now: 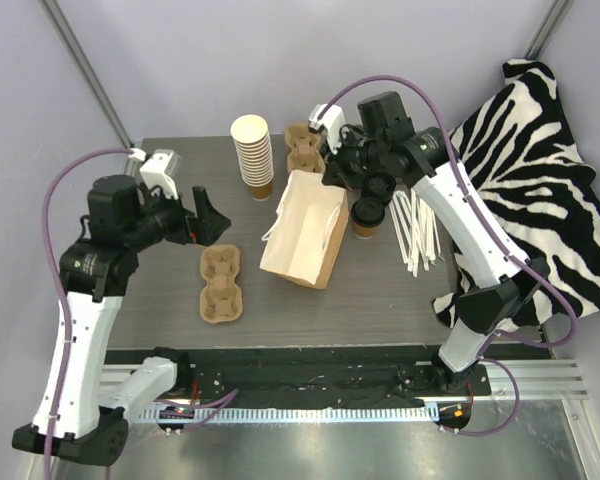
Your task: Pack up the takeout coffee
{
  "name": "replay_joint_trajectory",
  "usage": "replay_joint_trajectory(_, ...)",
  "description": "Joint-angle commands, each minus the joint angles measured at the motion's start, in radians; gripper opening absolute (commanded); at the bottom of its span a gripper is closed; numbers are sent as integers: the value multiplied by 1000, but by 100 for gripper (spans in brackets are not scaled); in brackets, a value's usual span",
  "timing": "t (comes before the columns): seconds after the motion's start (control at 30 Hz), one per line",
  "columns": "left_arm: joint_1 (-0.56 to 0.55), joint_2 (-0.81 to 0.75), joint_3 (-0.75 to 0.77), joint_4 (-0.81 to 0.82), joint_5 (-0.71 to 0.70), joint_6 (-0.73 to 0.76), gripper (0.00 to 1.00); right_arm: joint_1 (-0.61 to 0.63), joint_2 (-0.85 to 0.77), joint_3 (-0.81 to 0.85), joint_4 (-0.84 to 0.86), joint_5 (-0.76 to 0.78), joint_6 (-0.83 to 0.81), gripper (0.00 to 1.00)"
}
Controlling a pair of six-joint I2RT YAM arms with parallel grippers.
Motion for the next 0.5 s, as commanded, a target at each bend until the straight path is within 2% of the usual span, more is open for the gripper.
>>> replay_joint_trajectory(0.0, 167, 79, 115, -217, 263, 282, 100, 28, -70, -16, 53, -6, -93, 1)
replay_joint_trajectory(0.07, 229, 132, 127, -276, 320, 394, 100, 49, -95, -33, 67, 2, -121, 1)
replay_joint_trajectory(0.17, 252, 221, 129, -335, 306, 459, 99, 83, -130, -82, 90, 38, -161, 1)
replay_joint_trajectory(0.23, 252, 258, 106, -366, 314, 555, 100, 97, -147, -117, 96, 61, -173, 1)
replay_joint_trajectory(0.37, 252, 318, 26, -320, 225, 716, 100, 128, -185, -175, 125, 75, -178, 1)
replay_joint_trajectory(0.4, 252, 330, 9, -317, 228, 797, 100, 134, -194, -191, 128, 78, -180, 1)
replay_joint_trajectory(0.47, 280, 367, -12, -288, 192, 842, 100, 146, -204, -195, 130, 84, -181, 1)
